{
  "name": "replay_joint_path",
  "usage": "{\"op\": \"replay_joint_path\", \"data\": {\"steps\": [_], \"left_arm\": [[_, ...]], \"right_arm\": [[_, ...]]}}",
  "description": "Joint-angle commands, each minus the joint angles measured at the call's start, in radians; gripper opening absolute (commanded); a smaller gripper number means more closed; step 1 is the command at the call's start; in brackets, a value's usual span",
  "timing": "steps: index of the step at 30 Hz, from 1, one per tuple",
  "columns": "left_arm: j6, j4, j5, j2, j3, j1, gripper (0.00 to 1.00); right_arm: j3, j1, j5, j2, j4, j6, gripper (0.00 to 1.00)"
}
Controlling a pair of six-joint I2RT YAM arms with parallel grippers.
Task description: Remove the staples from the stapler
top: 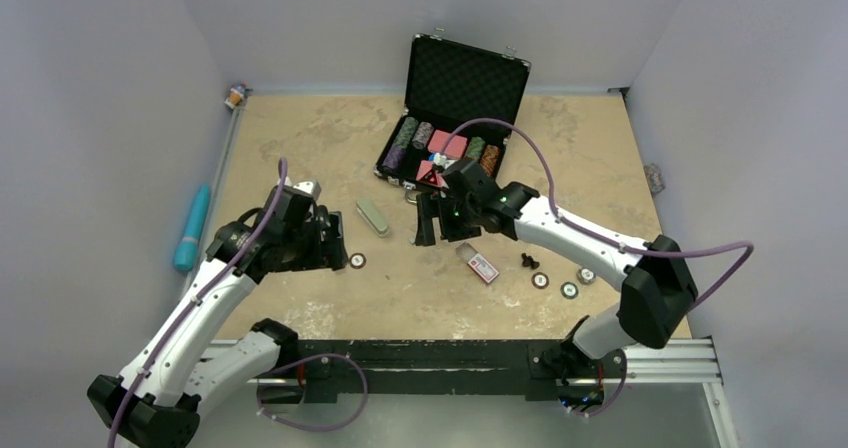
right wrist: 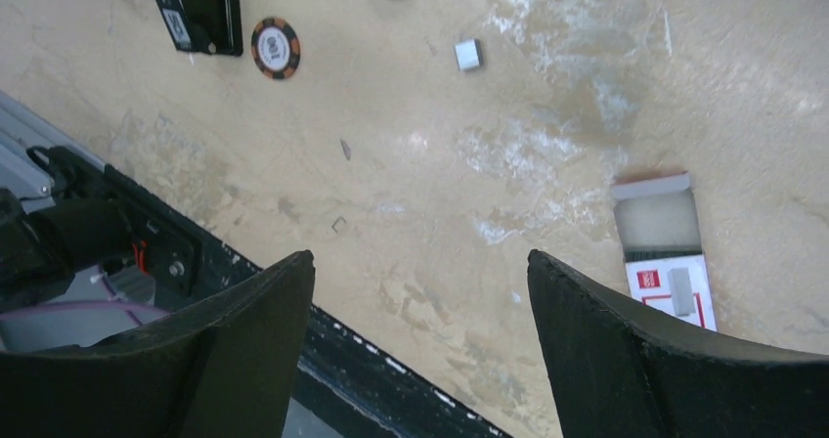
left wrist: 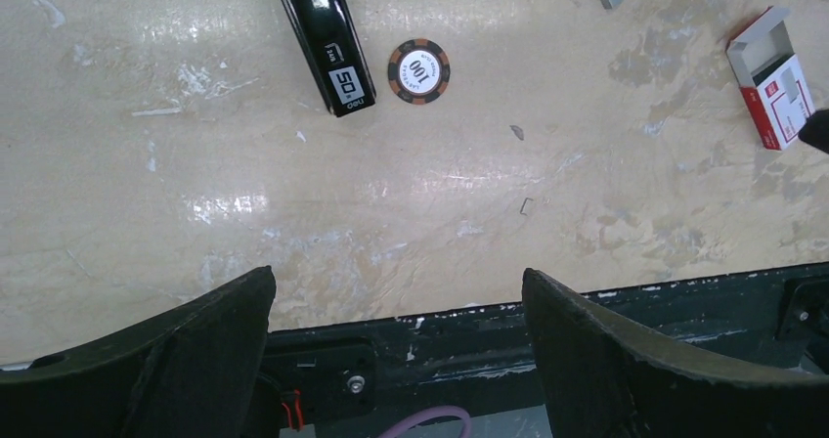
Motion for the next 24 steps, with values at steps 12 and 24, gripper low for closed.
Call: {"op": "replay_joint_path", "data": {"steps": [12, 24], "left_arm": [[0.033, 0.08, -0.031, -0.057, -0.034, 0.007, 1.0], [0.029, 0.092, -0.125, 0.012, -0.031, 0.004, 1.0]], "right_arm": [[0.363, 0.012, 0.18, 0.338, -0.127, -0.154, 0.74], [0.394, 0.015, 0.258, 0.475, -0.083, -0.238, 0.73]]}}
